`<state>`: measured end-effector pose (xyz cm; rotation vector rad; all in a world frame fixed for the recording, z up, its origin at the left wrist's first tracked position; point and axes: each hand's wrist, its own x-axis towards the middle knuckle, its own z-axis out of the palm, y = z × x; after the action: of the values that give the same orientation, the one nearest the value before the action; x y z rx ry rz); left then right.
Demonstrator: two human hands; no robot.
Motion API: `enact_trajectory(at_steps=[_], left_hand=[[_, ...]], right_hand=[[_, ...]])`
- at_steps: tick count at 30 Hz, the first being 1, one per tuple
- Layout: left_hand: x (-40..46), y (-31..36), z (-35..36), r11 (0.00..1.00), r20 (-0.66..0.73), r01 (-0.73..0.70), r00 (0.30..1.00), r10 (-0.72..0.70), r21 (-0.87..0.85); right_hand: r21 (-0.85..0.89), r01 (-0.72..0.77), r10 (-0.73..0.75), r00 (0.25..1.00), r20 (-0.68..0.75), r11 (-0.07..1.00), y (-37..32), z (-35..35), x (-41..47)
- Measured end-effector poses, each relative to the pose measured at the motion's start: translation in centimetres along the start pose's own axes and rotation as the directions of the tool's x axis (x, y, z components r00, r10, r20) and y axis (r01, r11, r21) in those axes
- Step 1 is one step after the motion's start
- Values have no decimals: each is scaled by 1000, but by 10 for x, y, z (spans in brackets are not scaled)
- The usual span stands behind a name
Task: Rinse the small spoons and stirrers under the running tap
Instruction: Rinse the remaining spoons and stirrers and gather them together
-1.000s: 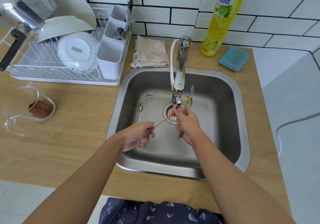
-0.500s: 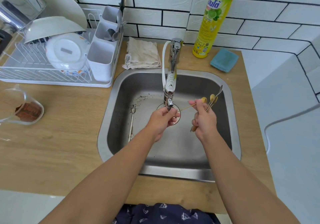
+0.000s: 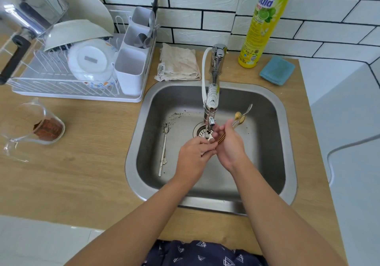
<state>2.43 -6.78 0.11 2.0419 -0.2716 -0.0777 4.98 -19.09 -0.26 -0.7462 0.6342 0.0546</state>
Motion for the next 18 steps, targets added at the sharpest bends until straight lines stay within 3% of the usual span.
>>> enact_trajectory(at_steps=[5,8,9,11,13,18], left_hand=[[5,-4,-6,996,113,-89,990,86,25],[19,-34,-23,976,15,-4,1000,1,219],[27,-50,-31,938,3,78,996,-84,337],[40,-81,-45,758,45,209,953,-299,618],[46,-95,-49,557,64,203,904,-422,805],[51,-97,-39,524,83,235,855,-513,818]], right_hand=[[-4,29,-29,998,-50,1000,-5,-8,3],[68,35,-31,998,-56,997,-10,-18,6],[69,23,-19,998,-54,997,-13,-22,5],[37,-3,5,999,-51,999,-16,-27,4],[-5,-30,30,998,-50,1000,-18,-29,2],[-39,-68,67,997,-49,997,-20,-29,-3]])
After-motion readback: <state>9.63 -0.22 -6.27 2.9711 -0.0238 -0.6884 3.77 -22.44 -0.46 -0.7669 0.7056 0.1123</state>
